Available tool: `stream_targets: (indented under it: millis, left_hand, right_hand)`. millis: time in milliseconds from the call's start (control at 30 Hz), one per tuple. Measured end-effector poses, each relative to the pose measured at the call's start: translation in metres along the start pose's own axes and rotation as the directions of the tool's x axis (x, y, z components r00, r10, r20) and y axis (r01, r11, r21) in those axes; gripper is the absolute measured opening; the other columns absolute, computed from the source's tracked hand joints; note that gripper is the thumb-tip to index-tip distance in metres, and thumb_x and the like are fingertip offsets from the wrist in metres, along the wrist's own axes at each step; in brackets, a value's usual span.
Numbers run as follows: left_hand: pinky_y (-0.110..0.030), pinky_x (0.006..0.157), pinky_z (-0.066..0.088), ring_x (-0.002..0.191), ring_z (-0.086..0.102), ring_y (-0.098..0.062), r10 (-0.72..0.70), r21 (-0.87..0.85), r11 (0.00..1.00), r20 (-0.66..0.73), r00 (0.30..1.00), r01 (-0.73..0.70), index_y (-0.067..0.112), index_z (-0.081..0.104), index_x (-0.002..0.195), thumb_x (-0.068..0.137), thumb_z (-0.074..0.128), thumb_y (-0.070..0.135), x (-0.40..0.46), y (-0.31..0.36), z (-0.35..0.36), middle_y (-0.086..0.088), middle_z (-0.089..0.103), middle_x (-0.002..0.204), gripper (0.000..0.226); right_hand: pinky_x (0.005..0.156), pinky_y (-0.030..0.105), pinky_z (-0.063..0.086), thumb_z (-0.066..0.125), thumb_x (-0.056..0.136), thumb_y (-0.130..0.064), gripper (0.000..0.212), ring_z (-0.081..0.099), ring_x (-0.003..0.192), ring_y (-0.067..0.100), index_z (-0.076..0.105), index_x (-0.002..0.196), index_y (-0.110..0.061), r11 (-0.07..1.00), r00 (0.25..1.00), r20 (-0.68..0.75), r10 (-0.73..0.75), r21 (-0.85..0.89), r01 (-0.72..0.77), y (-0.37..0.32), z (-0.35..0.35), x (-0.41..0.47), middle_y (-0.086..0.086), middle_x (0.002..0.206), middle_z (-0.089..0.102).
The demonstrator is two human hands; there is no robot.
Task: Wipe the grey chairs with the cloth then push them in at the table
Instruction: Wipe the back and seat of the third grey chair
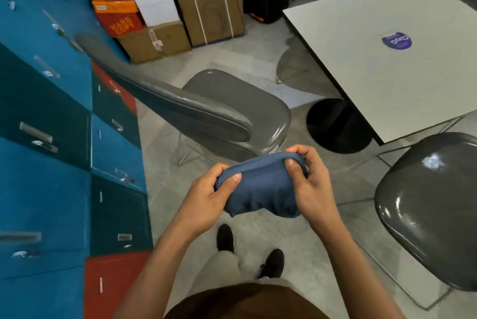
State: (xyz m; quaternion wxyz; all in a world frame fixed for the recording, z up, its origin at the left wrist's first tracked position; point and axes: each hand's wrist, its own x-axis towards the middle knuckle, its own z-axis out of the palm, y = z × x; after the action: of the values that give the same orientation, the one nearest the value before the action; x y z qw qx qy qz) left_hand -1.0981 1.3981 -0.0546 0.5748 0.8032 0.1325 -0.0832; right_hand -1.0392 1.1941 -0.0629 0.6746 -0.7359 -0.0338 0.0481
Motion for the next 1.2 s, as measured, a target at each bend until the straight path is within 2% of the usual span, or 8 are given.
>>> stream_targets:
  millis: [133,300,433,567,700,867,1000,1200]
  left_hand:
    - [-0.023,0.073,0.056,0.091,0.069,-0.003,0.037,-0.041,0.998,-0.158,0.987,-0.044,0.027,0.065,0.105,0.1,0.057,0.041,-0.006,0.004,-0.029,0.016,0.072,0.096,0.016]
    - [-0.021,0.07,0.057,0.088,0.07,-0.003,0.081,-0.13,0.983,-0.333,0.94,-0.13,0.028,0.069,0.099,0.091,0.059,0.045,-0.002,0.009,-0.078,0.017,0.073,0.092,0.021]
    - [-0.018,0.067,0.055,0.086,0.07,-0.004,0.141,-0.124,0.971,-0.402,0.905,-0.206,0.024,0.071,0.096,0.086,0.06,0.047,0.004,0.004,-0.134,0.017,0.073,0.088,0.027]
    - [-0.018,0.063,0.054,0.081,0.069,-0.003,0.143,-0.128,0.968,-0.423,0.895,-0.216,0.025,0.07,0.092,0.086,0.06,0.048,0.021,-0.004,-0.19,0.015,0.072,0.084,0.026]
    - [-0.021,0.064,0.054,0.076,0.067,-0.005,0.142,-0.153,0.96,-0.458,0.877,-0.235,0.021,0.073,0.087,0.083,0.063,0.05,0.042,-0.005,-0.234,0.008,0.072,0.08,0.031]
    - [-0.036,0.065,0.055,0.078,0.067,-0.022,0.178,-0.136,0.951,-0.492,0.852,-0.278,0.024,0.073,0.083,0.082,0.066,0.053,0.073,0.008,-0.276,0.0,0.07,0.077,0.03]
    - [-0.029,0.058,0.049,0.067,0.06,-0.01,0.194,-0.134,0.948,-0.48,0.856,-0.29,0.024,0.072,0.074,0.084,0.067,0.049,0.11,0.024,-0.304,-0.004,0.067,0.072,0.027]
    - [-0.015,0.054,0.045,0.061,0.056,0.001,0.273,-0.165,0.914,-0.426,0.863,-0.37,0.02,0.071,0.076,0.088,0.066,0.036,0.177,0.055,-0.335,0.011,0.062,0.064,0.021]
  right_hand:
    - [0.088,0.025,0.051,0.052,0.103,-0.005,0.02,0.063,0.102,0.012,0.058,0.107,-0.024,0.994,0.995,0.006,-0.097,-0.047,0.097,-0.023,0.037,0.004,-0.006,0.104,0.064]
    - [0.084,0.021,0.049,0.052,0.102,-0.003,0.023,0.062,0.099,0.011,0.059,0.107,-0.024,0.981,0.983,0.007,-0.182,-0.067,0.182,-0.048,0.094,0.018,-0.016,0.1,0.062]
    - [0.082,0.018,0.048,0.052,0.101,-0.002,0.028,0.062,0.098,0.009,0.058,0.105,-0.029,0.97,0.972,-0.017,-0.235,-0.074,0.233,-0.069,0.148,0.026,-0.018,0.099,0.063]
    - [0.085,0.02,0.049,0.054,0.101,-0.004,0.03,0.062,0.101,0.008,0.058,0.105,-0.034,0.957,0.961,-0.033,-0.275,-0.104,0.27,-0.084,0.202,0.039,-0.019,0.101,0.063]
    - [0.084,0.014,0.046,0.055,0.1,-0.001,0.028,0.061,0.1,0.004,0.059,0.106,-0.029,0.949,0.95,-0.056,-0.307,-0.095,0.301,-0.099,0.245,0.052,-0.022,0.101,0.062]
    - [0.085,0.012,0.045,0.055,0.1,-0.001,0.028,0.061,0.101,0.002,0.06,0.108,-0.027,0.939,0.935,-0.095,-0.341,-0.069,0.336,-0.12,0.279,0.08,-0.024,0.102,0.063]
    - [0.089,0.016,0.047,0.055,0.101,-0.004,0.021,0.062,0.106,0.006,0.062,0.111,-0.021,0.934,0.927,-0.119,-0.356,-0.023,0.356,-0.133,0.302,0.114,-0.021,0.107,0.066]
    - [0.087,0.015,0.047,0.056,0.1,-0.007,0.021,0.063,0.104,0.007,0.062,0.109,-0.025,0.925,0.907,-0.192,-0.375,-0.018,0.379,-0.147,0.322,0.183,-0.018,0.105,0.066]
